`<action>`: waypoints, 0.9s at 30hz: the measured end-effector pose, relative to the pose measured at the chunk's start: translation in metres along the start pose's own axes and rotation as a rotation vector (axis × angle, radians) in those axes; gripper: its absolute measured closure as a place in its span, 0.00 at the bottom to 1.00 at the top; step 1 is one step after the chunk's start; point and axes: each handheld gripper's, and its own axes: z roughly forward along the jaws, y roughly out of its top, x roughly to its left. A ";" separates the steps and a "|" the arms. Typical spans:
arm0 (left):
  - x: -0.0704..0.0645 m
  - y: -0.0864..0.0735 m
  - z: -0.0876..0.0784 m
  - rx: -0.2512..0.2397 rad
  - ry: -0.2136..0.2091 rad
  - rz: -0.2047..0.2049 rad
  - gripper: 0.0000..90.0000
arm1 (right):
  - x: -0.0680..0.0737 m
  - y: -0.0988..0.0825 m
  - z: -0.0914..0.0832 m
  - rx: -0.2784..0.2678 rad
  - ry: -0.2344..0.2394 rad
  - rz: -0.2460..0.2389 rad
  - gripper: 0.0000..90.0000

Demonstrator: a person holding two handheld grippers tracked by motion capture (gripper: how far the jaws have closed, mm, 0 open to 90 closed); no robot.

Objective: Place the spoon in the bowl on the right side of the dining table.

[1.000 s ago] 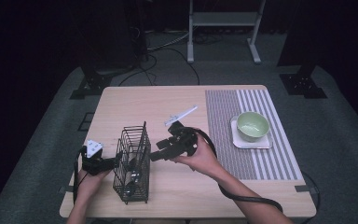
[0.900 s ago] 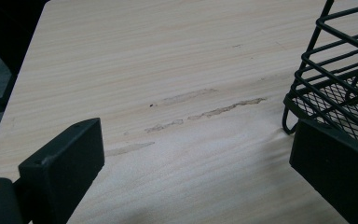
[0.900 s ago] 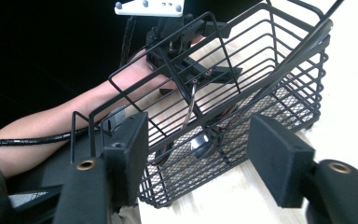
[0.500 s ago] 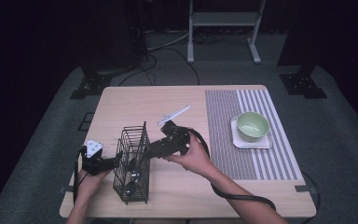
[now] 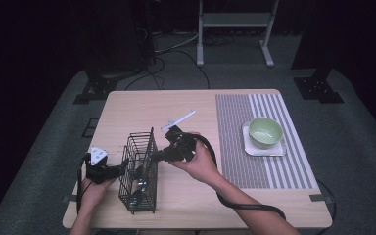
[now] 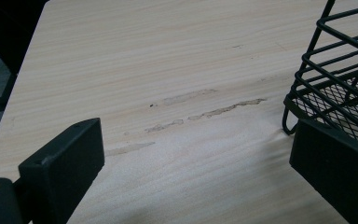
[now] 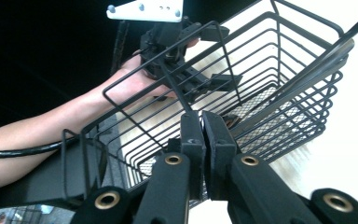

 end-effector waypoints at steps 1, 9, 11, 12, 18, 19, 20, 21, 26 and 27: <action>0.000 0.000 0.000 -0.001 0.001 -0.001 0.02 | 0.001 0.000 -0.001 -0.002 0.003 0.000 0.98; 0.000 0.000 0.000 -0.002 0.002 -0.005 0.02 | 0.012 0.003 -0.008 -0.019 0.008 -0.016 0.99; 0.000 0.000 0.000 -0.001 0.001 -0.003 0.02 | 0.015 0.004 -0.012 -0.027 -0.001 -0.024 0.99; 0.000 0.000 0.000 0.000 0.001 -0.002 0.02 | 0.016 0.005 -0.014 -0.028 -0.004 -0.026 0.99; 0.000 0.000 0.000 -0.002 0.001 -0.001 0.02 | 0.023 0.012 -0.025 -0.036 -0.023 -0.042 0.99; 0.000 0.000 0.000 -0.002 0.001 -0.001 0.02 | 0.023 0.013 -0.027 -0.039 -0.027 -0.046 0.99; 0.000 0.000 0.000 -0.002 0.001 0.000 0.02 | 0.024 0.014 -0.029 -0.041 -0.031 -0.047 0.99; 0.000 0.000 0.000 -0.002 0.001 0.000 0.02 | 0.024 0.014 -0.029 -0.041 -0.031 -0.047 0.99; -0.001 0.000 0.001 -0.005 0.001 -0.001 0.02 | 0.027 0.020 -0.039 -0.048 -0.049 -0.047 0.99; -0.001 0.000 0.001 -0.006 0.001 0.001 0.02 | 0.028 0.022 -0.043 -0.053 -0.053 -0.048 0.99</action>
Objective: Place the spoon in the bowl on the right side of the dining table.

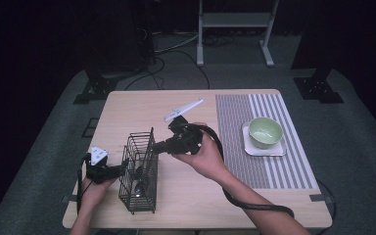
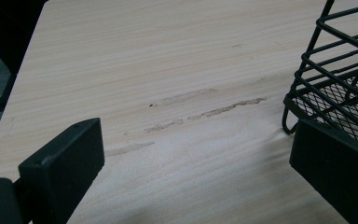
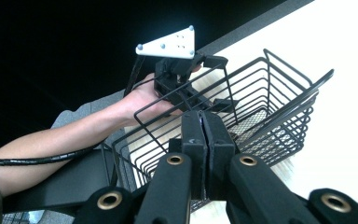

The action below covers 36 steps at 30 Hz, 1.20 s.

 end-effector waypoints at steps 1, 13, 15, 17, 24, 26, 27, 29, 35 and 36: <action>0.000 0.000 0.000 -0.001 0.000 0.003 0.02 | 0.001 0.001 -0.002 -0.002 -0.002 -0.002 0.99; 0.000 0.000 0.000 0.000 0.002 -0.001 0.02 | 0.005 0.013 -0.024 -0.039 -0.028 -0.001 0.99; 0.000 0.000 0.000 -0.001 0.002 -0.001 0.02 | 0.005 0.014 -0.027 -0.046 -0.023 0.004 0.99; 0.000 0.000 0.000 0.000 0.003 -0.001 0.02 | 0.005 0.015 -0.030 -0.053 -0.017 0.009 0.99; 0.000 0.000 0.000 0.002 0.003 0.002 0.02 | 0.003 0.018 -0.044 -0.071 -0.029 0.028 0.99; 0.000 0.000 0.000 0.003 0.003 0.002 0.02 | 0.001 0.018 -0.047 -0.076 -0.024 0.038 0.99; 0.000 0.000 0.000 0.003 0.003 0.002 0.02 | 0.001 0.018 -0.047 -0.076 -0.024 0.038 0.99; 0.000 0.000 0.000 0.002 0.003 0.002 0.02 | 0.000 0.018 -0.052 -0.079 -0.029 0.046 0.99; 0.000 0.000 0.000 0.003 0.002 0.001 0.02 | -0.001 0.019 -0.058 -0.082 -0.048 0.041 0.98; 0.000 0.000 0.000 0.003 0.002 0.000 0.02 | -0.001 0.019 -0.058 -0.083 -0.047 0.042 0.99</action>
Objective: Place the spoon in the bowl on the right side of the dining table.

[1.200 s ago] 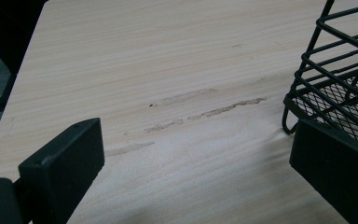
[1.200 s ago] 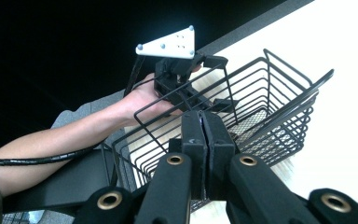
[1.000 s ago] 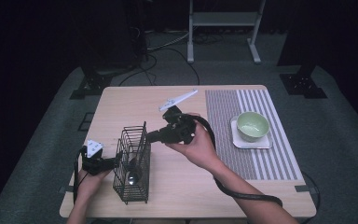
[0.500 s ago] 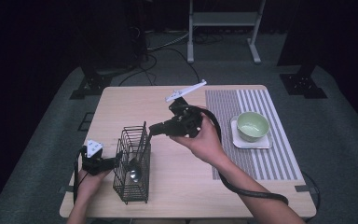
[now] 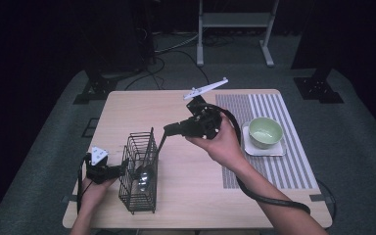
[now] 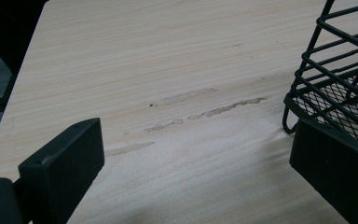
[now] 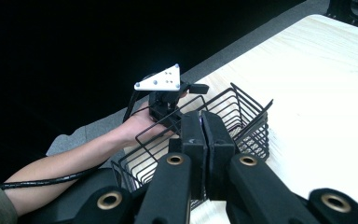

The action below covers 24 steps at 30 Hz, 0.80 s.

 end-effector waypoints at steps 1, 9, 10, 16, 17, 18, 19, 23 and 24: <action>0.000 0.000 0.000 0.000 0.000 0.000 0.02 | 0.000 0.000 -0.001 0.000 0.001 0.001 0.99; 0.000 0.000 0.000 0.000 0.001 0.000 0.02 | -0.001 0.000 -0.009 -0.008 -0.002 0.004 0.99; 0.000 0.000 0.000 0.001 0.001 0.001 0.02 | -0.003 -0.002 -0.012 -0.011 -0.001 0.010 0.99; 0.001 0.000 0.000 0.003 0.002 0.001 0.02 | -0.008 -0.006 -0.022 -0.025 -0.008 0.022 0.99; 0.001 0.000 0.000 0.003 0.002 -0.001 0.02 | -0.009 -0.006 -0.024 -0.026 -0.009 0.022 0.99; 0.001 0.000 0.000 0.003 0.002 -0.001 0.02 | -0.009 -0.007 -0.026 -0.028 -0.012 0.025 0.99; 0.001 0.000 0.000 0.002 0.002 -0.003 0.02 | -0.009 -0.007 -0.026 -0.028 -0.012 0.025 0.99; 0.000 0.000 0.000 -0.001 0.003 -0.004 0.02 | -0.015 -0.013 -0.035 -0.032 -0.029 0.038 0.99; 0.000 0.000 0.000 -0.001 0.003 -0.004 0.02 | -0.015 -0.013 -0.035 -0.032 -0.029 0.038 0.99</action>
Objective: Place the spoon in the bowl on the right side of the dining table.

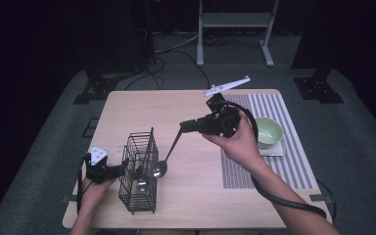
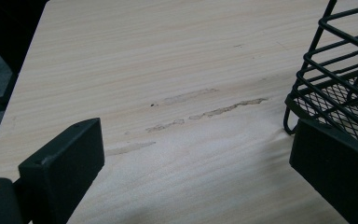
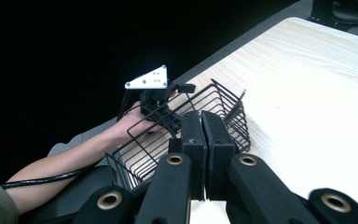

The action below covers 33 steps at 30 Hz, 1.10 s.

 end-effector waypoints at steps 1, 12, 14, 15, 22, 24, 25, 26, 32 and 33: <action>0.000 0.000 0.000 0.000 0.000 0.000 0.02 | -0.001 -0.001 -0.001 -0.002 -0.002 0.002 0.99; 0.000 0.000 0.000 0.001 -0.001 0.000 0.02 | -0.018 -0.013 -0.010 -0.004 -0.033 0.041 0.99; 0.000 0.000 0.000 0.001 -0.002 0.001 0.02 | -0.020 -0.014 -0.012 -0.005 -0.039 0.045 0.99; 0.000 0.000 0.000 0.001 -0.002 0.001 0.02 | -0.021 -0.016 -0.012 -0.005 -0.043 0.046 0.99; 0.000 0.000 0.000 0.000 -0.001 -0.001 0.02 | -0.031 -0.026 -0.014 0.000 -0.055 0.064 0.98; 0.000 0.000 0.000 0.001 0.000 -0.001 0.02 | -0.035 -0.029 -0.015 0.001 -0.059 0.075 0.98; 0.000 0.000 0.000 0.001 0.000 -0.001 0.02 | -0.037 -0.031 -0.015 0.000 -0.062 0.079 0.98; 0.000 0.000 0.000 0.001 0.000 -0.001 0.02 | -0.038 -0.032 -0.016 0.000 -0.063 0.082 0.98; 0.000 0.000 0.000 -0.002 0.001 -0.001 0.02 | -0.049 -0.040 -0.022 -0.005 -0.080 0.111 0.98; 0.000 0.000 0.000 -0.002 0.001 -0.001 0.02 | -0.051 -0.041 -0.024 -0.005 -0.087 0.116 0.98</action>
